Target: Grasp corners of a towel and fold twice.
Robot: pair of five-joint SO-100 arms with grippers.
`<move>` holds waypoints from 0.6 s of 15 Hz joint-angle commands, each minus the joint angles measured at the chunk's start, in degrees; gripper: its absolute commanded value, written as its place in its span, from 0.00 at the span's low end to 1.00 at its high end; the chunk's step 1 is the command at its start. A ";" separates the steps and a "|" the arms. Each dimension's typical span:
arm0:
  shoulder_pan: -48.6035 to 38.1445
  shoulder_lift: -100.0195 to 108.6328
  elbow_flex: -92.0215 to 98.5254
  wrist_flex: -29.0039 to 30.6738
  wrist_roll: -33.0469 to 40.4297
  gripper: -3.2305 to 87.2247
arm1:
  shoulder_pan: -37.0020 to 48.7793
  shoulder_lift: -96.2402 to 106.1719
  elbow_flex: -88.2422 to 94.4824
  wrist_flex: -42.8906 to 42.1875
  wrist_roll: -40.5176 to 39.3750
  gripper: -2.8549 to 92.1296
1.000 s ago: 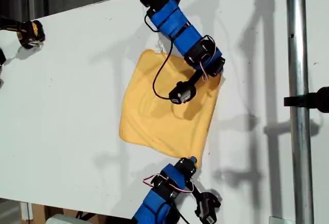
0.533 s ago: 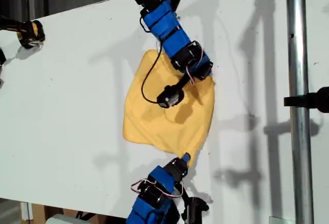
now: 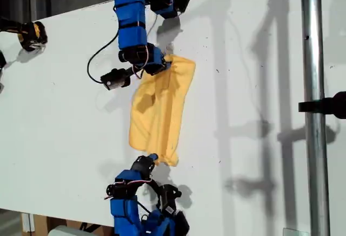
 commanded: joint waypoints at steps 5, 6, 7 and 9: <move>-17.05 -4.66 -6.06 -1.93 11.43 0.02 | 20.83 11.51 10.20 -2.20 -3.34 0.03; -18.72 -6.06 -8.53 -2.29 13.27 0.02 | 23.38 12.92 10.37 -2.20 -4.13 0.03; -20.21 -7.47 -10.90 -2.72 14.77 0.02 | 25.93 14.50 10.37 -2.20 -5.10 0.03; -22.59 -10.99 -17.14 -3.25 18.54 0.02 | 31.64 17.93 10.11 -2.90 -8.96 0.03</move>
